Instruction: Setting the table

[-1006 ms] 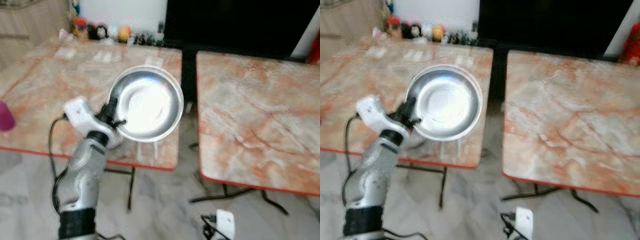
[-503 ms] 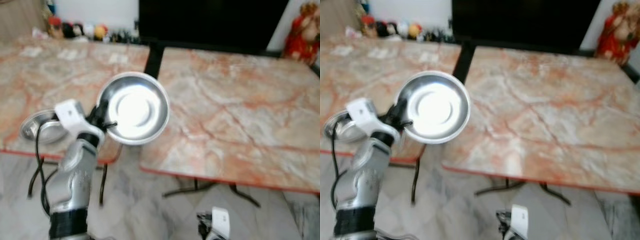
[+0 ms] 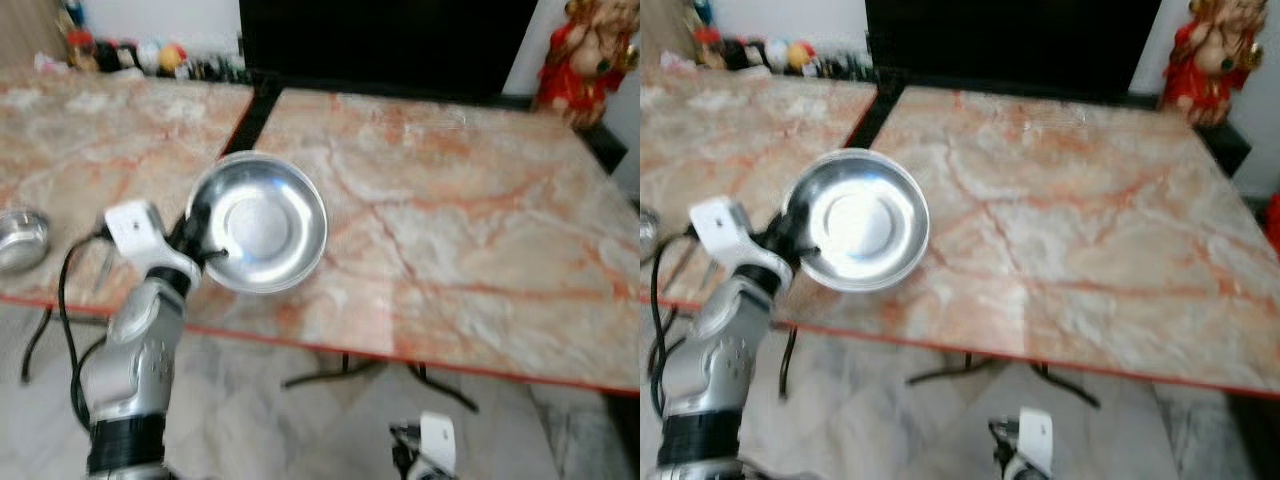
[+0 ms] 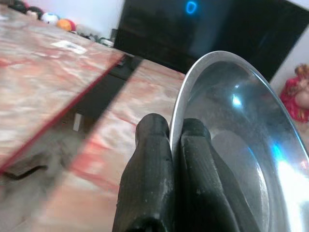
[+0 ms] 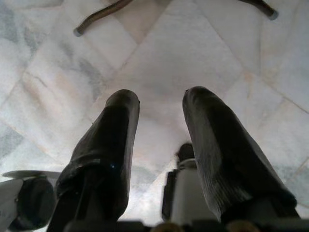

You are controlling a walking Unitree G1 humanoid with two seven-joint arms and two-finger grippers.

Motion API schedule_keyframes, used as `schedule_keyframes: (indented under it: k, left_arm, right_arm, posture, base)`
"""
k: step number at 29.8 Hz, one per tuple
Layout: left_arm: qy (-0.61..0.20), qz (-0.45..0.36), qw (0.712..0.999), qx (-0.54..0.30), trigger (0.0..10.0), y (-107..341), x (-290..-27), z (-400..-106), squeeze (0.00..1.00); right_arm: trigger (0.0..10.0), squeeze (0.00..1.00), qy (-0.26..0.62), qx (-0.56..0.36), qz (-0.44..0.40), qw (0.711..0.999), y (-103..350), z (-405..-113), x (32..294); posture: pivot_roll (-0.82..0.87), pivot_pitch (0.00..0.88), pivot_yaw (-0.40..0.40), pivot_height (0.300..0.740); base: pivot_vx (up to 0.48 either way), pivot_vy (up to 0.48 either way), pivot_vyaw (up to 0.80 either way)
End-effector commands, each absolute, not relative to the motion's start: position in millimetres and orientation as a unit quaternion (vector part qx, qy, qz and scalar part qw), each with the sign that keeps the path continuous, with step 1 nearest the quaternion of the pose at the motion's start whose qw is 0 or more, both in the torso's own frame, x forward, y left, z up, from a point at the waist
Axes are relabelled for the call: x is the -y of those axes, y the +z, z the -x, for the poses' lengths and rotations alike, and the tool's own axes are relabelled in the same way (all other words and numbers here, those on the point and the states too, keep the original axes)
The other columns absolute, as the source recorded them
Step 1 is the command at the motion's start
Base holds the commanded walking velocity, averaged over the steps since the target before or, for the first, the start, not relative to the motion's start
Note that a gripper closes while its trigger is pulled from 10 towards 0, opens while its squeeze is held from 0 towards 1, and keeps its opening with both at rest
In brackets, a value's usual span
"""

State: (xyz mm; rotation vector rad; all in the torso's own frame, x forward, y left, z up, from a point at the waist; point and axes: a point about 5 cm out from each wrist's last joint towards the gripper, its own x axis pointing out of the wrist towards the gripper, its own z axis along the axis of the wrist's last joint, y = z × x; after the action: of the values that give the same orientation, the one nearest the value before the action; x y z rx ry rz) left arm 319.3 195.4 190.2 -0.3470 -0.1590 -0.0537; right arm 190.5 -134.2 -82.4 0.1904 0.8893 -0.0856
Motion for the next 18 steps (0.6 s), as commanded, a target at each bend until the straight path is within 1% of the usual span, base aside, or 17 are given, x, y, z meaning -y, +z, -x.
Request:
schedule_keyframes:
  k: [1,7,14,15,18]
  left_arm:
    - [-0.047,0.170,0.980,0.094,10.0,198.3,-186.8,-322.7,0.00]
    - [-0.055,0.168,0.980,0.091,10.0,197.7,-182.2,-326.0,0.00]
    - [-0.049,0.156,0.983,0.079,10.0,193.9,-188.8,-327.5,0.00]
    - [-0.048,0.155,0.984,0.078,10.0,193.7,-189.4,-327.6,0.00]
    - [-0.051,0.143,0.987,0.057,10.0,188.0,-192.5,-328.2,0.00]
  right_arm:
    - [10.0,0.00,-0.054,-0.433,-0.091,0.895,-83.3,-189.0,139.1]
    - [10.0,0.00,-0.058,-0.432,-0.094,0.895,-82.6,-190.6,138.8]
    - [10.0,0.00,-0.056,-0.433,-0.092,0.895,-82.9,-190.2,139.5]
    - [10.0,0.00,-0.055,-0.433,-0.092,0.895,-83.0,-190.1,139.6]
    - [10.0,0.00,-0.054,-0.434,-0.091,0.895,-83.2,-189.5,139.6]
  posture:
    - [0.10,0.000,0.009,0.740]
    - [0.10,0.000,0.005,0.740]
    - [0.11,0.000,-0.008,0.740]
    - [0.11,0.000,-0.008,0.740]
    - [0.11,0.000,-0.013,0.740]
  base:
    - [0.000,-0.465,0.00]
    - [0.000,-0.465,0.00]
    - [0.000,-0.465,0.00]
    - [0.000,-0.262,0.00]
    - [0.000,0.000,0.00]
